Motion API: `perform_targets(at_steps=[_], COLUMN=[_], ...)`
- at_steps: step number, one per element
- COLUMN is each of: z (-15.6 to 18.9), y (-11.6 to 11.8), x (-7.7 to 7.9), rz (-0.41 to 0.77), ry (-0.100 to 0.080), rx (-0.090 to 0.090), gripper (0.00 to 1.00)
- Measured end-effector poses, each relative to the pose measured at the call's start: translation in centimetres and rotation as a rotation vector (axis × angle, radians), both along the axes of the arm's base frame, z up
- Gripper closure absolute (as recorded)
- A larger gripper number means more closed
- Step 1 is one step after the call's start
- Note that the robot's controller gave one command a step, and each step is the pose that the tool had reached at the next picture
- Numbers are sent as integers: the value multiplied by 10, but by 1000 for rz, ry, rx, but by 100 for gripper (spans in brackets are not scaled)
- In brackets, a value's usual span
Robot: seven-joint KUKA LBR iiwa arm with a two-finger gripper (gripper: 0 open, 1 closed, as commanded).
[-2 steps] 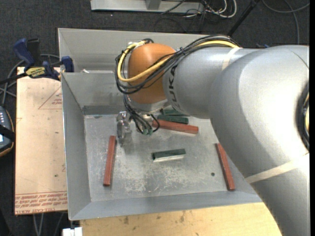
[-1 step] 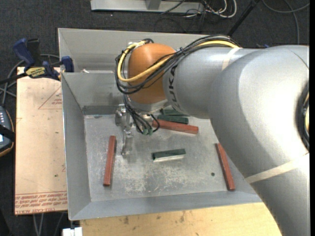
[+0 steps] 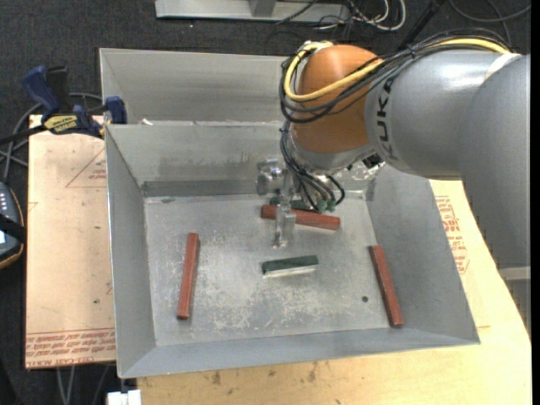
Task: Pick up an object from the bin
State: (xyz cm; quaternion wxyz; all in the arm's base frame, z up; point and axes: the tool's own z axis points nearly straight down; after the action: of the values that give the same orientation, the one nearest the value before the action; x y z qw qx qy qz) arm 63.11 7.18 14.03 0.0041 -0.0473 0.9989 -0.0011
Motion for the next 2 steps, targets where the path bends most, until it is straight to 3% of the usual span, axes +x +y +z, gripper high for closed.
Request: perform_targets(at_steps=[1, 2], z=[-74, -69], y=[-76, -72], x=[-85, -81], rz=[150, 155], ry=[17, 7], rx=[0, 3], gripper=[0, 100])
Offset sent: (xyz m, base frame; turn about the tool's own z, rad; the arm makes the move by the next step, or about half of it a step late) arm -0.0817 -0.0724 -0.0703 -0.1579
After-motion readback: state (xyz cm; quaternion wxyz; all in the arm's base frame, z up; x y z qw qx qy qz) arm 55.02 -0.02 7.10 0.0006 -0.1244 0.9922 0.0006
